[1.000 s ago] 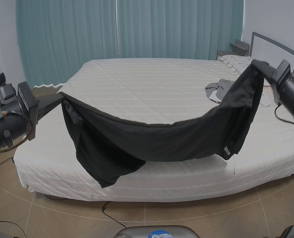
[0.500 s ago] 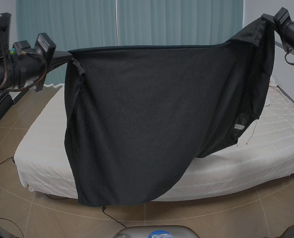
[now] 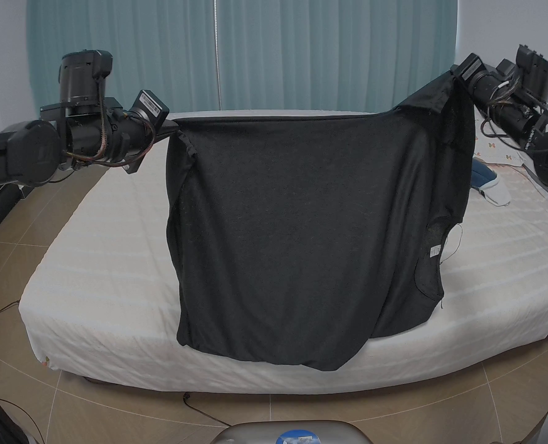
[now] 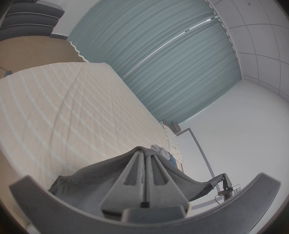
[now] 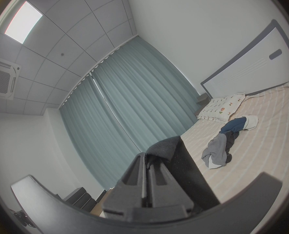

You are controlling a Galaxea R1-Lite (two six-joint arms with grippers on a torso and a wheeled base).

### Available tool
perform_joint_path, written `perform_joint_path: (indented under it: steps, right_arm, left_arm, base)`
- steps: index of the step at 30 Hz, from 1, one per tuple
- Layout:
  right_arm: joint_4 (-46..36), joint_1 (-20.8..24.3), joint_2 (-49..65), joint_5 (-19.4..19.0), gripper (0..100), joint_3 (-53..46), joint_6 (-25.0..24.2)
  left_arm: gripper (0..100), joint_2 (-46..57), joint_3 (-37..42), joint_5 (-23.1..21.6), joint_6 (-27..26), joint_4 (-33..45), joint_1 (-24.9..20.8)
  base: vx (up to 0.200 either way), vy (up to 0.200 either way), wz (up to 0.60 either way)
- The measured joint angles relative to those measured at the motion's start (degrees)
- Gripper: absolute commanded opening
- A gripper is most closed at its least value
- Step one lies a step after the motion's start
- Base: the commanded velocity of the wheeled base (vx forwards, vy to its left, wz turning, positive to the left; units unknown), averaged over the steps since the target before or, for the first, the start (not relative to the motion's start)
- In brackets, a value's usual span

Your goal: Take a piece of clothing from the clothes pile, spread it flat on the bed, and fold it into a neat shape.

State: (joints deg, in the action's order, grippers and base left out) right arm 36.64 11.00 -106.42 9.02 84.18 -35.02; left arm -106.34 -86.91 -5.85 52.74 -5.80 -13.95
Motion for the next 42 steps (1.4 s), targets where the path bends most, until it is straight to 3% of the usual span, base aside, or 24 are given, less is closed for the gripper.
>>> perform_joint_path:
  steps: [7,18,25,33,42]
  right_arm:
    - [6.33,0.02,-8.09,0.52,0,-0.88,-0.01]
    - [11.56,0.11,-20.33,0.68,0,-2.86,-1.07]
    - [13.43,0.0,-29.33,0.77,0,-2.21,-4.22]
    - [13.76,-0.83,-36.24,0.8,0,-0.83,-6.11]
    - [12.95,-1.61,-40.16,0.88,0,5.71,-5.92]
  left_arm:
    - [0,-6.7,-0.35,0.38,0.09,-3.12,1.41]
    - [0,-17.01,-0.77,0.6,0.09,-3.91,1.79]
    - [0,-23.98,-2.54,0.79,0.24,-4.12,1.71]
    - [0,-32.44,-8.11,5.32,2.46,-3.9,1.28]
    - [0,-36.11,-14.31,7.08,3.64,-4.05,1.27]
  base:
    - [0.2,0.0,0.0]
    - [0.0,0.0,0.0]
    - [0.0,0.0,0.0]
    - [0.0,0.0,0.0]
    - [0.0,0.0,0.0]
